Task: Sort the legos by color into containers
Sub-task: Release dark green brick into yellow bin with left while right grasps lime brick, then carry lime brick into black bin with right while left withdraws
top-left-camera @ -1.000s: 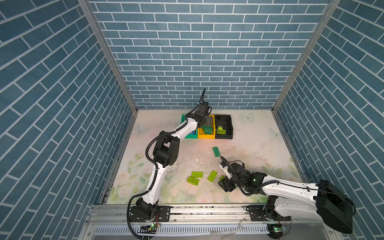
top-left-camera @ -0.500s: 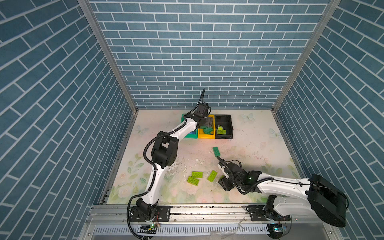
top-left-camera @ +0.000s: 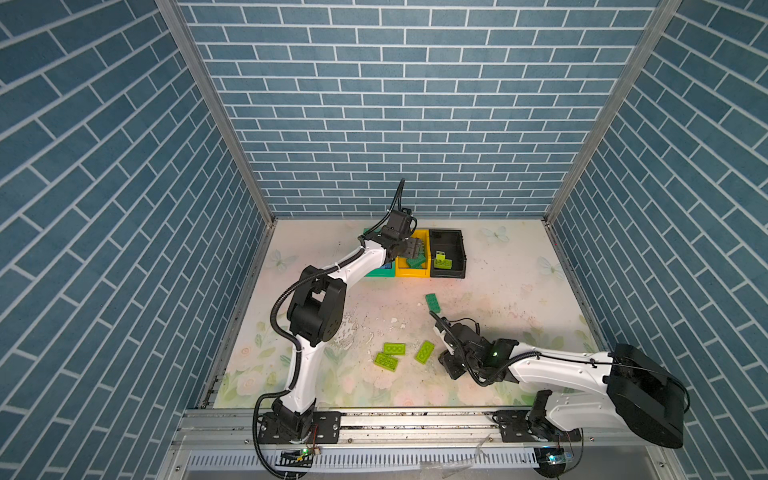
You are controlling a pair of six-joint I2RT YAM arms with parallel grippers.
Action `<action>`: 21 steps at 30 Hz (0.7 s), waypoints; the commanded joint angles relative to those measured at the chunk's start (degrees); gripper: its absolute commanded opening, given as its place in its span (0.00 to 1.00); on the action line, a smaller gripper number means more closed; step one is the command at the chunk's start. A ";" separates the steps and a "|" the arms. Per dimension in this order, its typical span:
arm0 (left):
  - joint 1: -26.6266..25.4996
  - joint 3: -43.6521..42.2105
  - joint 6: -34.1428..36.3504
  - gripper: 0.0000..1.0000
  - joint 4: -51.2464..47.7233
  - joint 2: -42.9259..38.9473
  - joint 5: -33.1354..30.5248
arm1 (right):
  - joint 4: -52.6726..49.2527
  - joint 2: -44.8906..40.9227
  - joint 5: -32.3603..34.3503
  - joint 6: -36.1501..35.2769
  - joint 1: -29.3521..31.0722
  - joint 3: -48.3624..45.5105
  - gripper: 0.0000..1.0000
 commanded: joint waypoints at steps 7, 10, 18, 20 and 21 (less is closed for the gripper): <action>0.29 -4.38 0.70 0.83 2.72 -4.21 -0.17 | -2.26 1.24 2.78 0.78 -1.76 4.44 0.29; 0.33 -6.06 0.66 0.83 3.71 -5.58 0.08 | -1.50 1.15 -0.11 0.40 -5.49 5.23 0.28; 0.28 -12.97 0.23 0.83 7.01 -10.25 0.70 | 5.11 1.21 -7.24 0.03 -16.32 7.27 0.28; 0.27 -14.22 -0.26 0.83 6.99 -11.04 0.75 | 7.07 1.91 -9.45 0.03 -18.93 8.11 0.27; 0.27 -15.08 -0.55 0.83 7.27 -11.65 1.20 | 7.88 2.34 -10.31 -0.05 -20.08 8.77 0.28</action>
